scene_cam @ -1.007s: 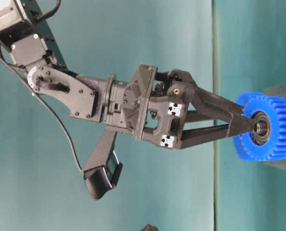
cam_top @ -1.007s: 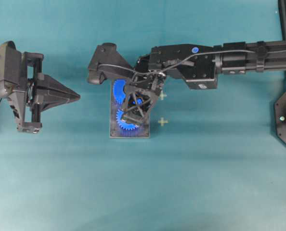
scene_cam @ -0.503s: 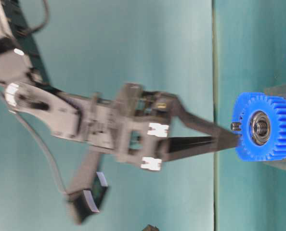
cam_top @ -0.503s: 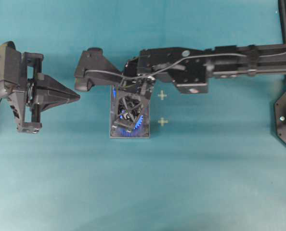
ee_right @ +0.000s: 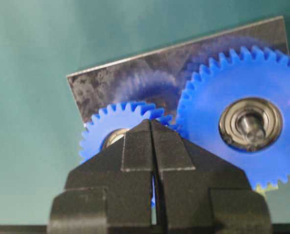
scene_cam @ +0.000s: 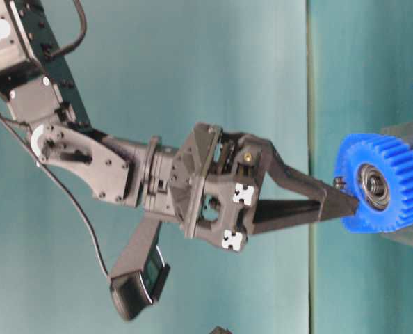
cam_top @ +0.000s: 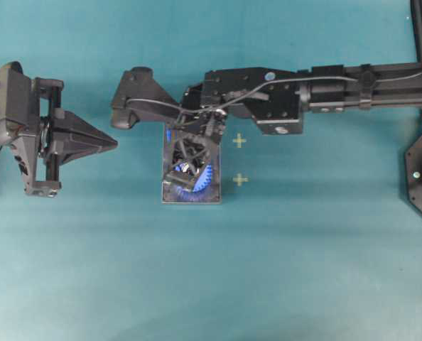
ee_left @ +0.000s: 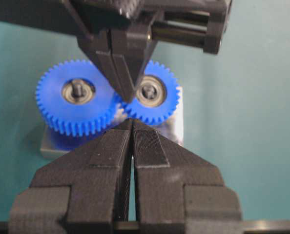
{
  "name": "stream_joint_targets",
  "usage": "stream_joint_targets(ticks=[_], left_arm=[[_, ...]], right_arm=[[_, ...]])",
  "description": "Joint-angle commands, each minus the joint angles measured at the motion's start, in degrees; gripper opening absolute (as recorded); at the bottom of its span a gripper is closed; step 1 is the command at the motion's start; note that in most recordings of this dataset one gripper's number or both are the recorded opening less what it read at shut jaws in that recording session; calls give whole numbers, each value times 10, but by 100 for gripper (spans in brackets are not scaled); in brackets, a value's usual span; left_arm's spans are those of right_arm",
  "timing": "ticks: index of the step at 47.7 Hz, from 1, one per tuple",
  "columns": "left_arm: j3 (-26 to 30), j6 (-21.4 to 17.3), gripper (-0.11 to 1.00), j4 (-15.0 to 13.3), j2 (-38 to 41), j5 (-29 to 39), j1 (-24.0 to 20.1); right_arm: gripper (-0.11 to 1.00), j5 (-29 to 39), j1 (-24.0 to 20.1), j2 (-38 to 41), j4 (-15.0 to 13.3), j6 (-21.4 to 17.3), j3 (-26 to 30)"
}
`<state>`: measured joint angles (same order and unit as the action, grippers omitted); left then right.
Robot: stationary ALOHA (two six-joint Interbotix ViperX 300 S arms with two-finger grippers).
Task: Fit the small gear onto the shaft.
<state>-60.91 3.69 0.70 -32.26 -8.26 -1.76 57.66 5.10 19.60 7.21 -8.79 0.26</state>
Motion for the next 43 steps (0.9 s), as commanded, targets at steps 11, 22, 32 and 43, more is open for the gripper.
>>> stream_joint_targets(ticks=[11,22,32,43], left_arm=[[2,2,0,1,-2,-25,2],[1,2,0,1,-2,-25,2],[1,2,0,1,-2,-26,3],[1,2,0,2,-2,-26,2]], right_arm=[[-1,-16,4,-46,-4,-47,-81],[-1,-18,-35,-102,-6,-109,-101],[-1,-50,-37,-99,-9,-113,-77],[-1,-80,-25,-56,-11,-103,-42]])
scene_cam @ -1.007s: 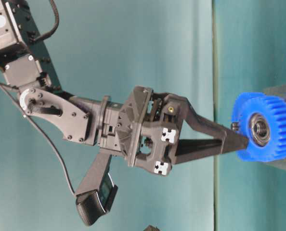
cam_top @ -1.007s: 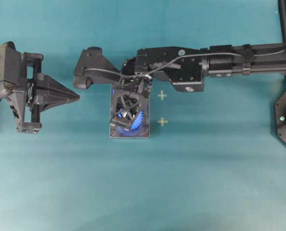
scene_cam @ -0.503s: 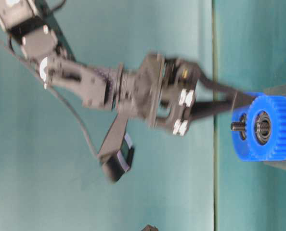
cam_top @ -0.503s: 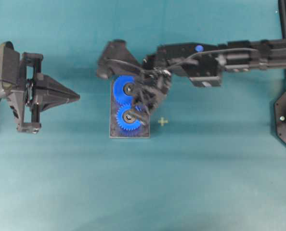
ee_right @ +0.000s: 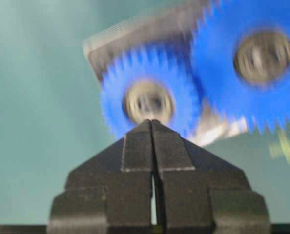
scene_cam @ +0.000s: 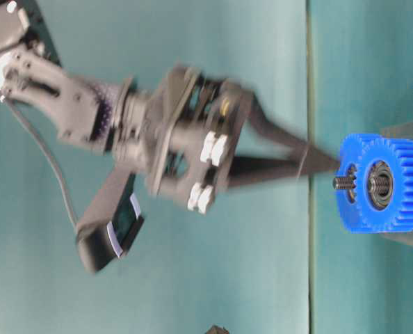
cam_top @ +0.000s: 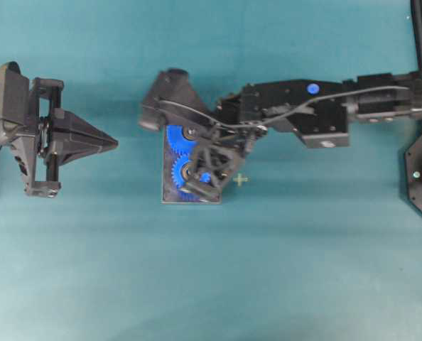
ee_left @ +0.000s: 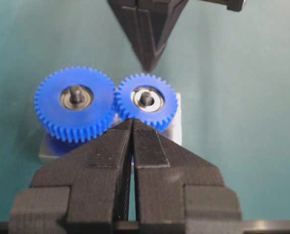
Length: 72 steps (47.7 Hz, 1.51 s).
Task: Fit the small gear onto the shaft.
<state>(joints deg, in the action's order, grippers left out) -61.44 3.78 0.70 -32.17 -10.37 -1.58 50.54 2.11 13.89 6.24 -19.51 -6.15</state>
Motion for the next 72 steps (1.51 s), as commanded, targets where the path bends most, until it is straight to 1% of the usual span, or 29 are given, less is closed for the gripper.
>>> stream_joint_targets(ticks=[1,7,15,19,27,33,38,41,45,48,55,63,68,72], left_arm=[[6,1,0,1,-3,-5,1],[5,1,0,1,-4,-5,1],[5,1,0,2,-4,-5,1],[4,1,0,1,-4,-5,2],[3,1,0,1,-4,-5,2],[3,1,0,2,-4,-5,2],[3,1,0,1,-4,-4,1],[3,1,0,2,-4,-5,2],[3,1,0,1,-4,-5,1],[3,1,0,1,-4,-5,2],[4,1,0,1,-4,-4,1],[7,1,0,2,-4,-5,2],[8,-1,0,1,-4,-7,1],[7,-1,0,1,-4,-8,2]], right_arm=[[-1,-10,6,6,-1,7,25],[-1,-9,16,29,-1,20,35],[-1,-4,30,29,-5,24,21],[-1,8,29,23,-5,24,9],[-1,18,12,0,-3,15,-21],[-1,26,-12,-24,14,4,-47],[-1,33,-34,-43,17,-4,-62],[-1,34,-38,-54,16,-5,-65],[-1,28,-31,-66,14,-4,-61],[-1,18,-17,-68,7,-3,-49],[-1,-4,7,-50,-2,4,-23],[-1,-25,15,-12,-4,23,7],[-1,-24,17,13,-4,31,28],[-1,-18,18,22,-4,33,31]])
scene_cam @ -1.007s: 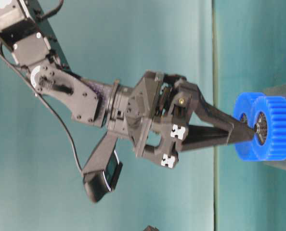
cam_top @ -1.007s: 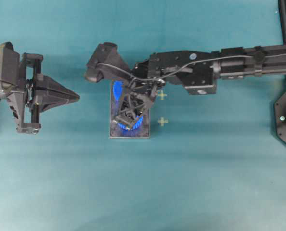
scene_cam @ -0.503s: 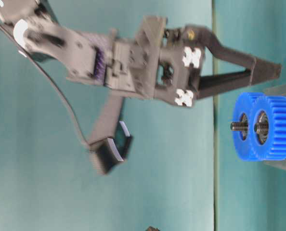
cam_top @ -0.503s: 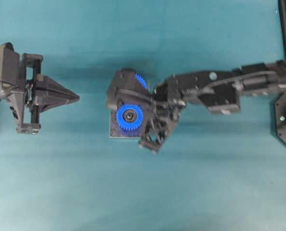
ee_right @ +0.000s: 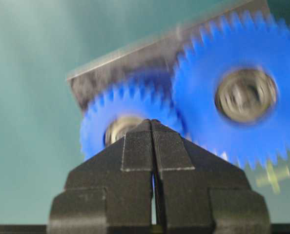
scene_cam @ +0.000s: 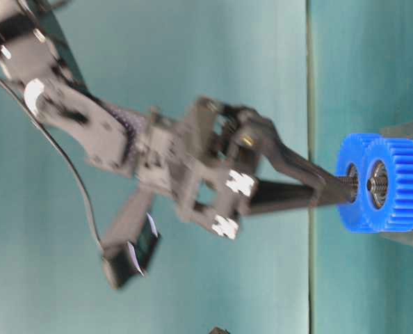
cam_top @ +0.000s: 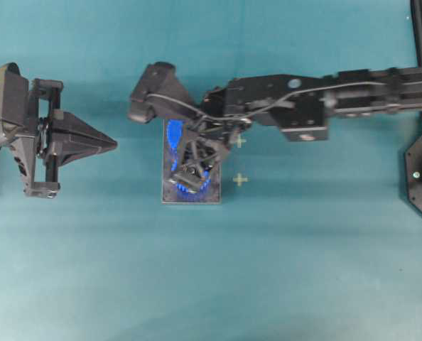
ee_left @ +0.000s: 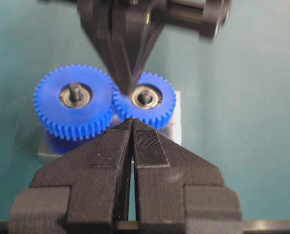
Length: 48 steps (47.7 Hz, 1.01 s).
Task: Fit the small gear onto the shaft.
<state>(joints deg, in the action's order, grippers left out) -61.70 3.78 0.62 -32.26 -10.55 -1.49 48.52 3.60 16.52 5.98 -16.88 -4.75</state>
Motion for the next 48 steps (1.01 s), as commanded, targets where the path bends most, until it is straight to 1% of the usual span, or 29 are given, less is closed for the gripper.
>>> stream_joint_targets(ticks=[1,10,15,21,27,34,45,48], left_arm=[[9,0,0,2,-3,-6,1],[9,0,0,2,-4,-6,1],[9,0,0,3,-4,-6,1],[9,0,0,3,-4,-6,0],[10,-1,0,2,-4,-5,0],[10,-1,0,2,-4,-6,1],[11,-1,0,2,-4,-6,1],[10,-1,0,2,-4,-6,1]], right_arm=[[-1,5,4,-4,-1,7,15],[-1,30,5,-12,-1,5,-20],[-1,33,-4,-33,4,-1,-48],[-1,37,-23,-60,18,-15,-76],[-1,44,-40,-83,18,-31,-92],[-1,29,-26,-91,17,-32,-75],[-1,5,-5,-53,0,-23,-26],[-1,3,0,-37,-1,-18,-11]])
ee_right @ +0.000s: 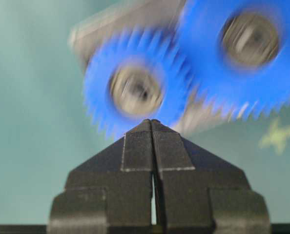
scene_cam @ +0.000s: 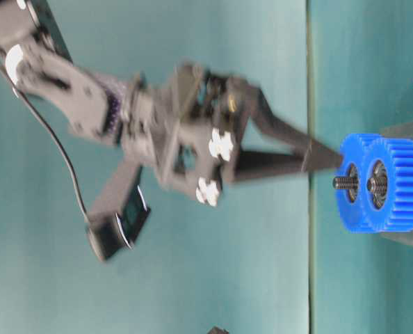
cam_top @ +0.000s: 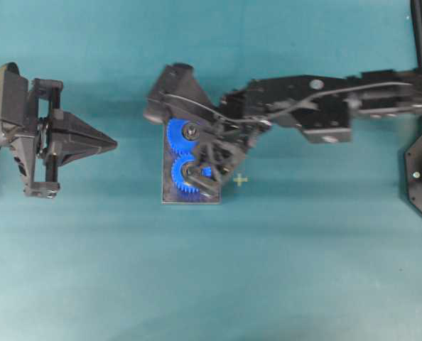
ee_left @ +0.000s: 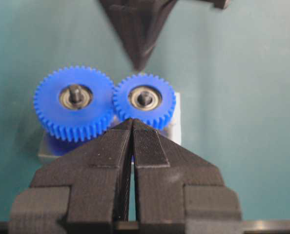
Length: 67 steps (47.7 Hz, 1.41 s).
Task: Fit the small gear onto the shaft.
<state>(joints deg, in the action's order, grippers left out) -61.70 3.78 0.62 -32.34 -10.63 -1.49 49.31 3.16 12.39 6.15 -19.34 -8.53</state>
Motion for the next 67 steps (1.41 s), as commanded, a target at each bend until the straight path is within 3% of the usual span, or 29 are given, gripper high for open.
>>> stream_joint_targets(ticks=[1,17,28,34,41,67], left_arm=[[10,-1,0,2,-3,-5,1],[6,-1,0,2,-4,-7,1],[5,-1,0,2,-4,-9,1],[9,-1,0,2,-4,-9,1],[11,-1,0,2,-5,-9,1],[14,-2,0,2,-6,-10,0]], right_arm=[[-1,-5,5,9,-3,9,30],[-1,17,16,42,-3,26,46],[-1,27,-4,9,7,13,-9],[-1,27,-39,-24,25,1,-44],[-1,23,-62,-59,27,-11,-82],[-1,-176,-17,-199,-48,-4,-207]])
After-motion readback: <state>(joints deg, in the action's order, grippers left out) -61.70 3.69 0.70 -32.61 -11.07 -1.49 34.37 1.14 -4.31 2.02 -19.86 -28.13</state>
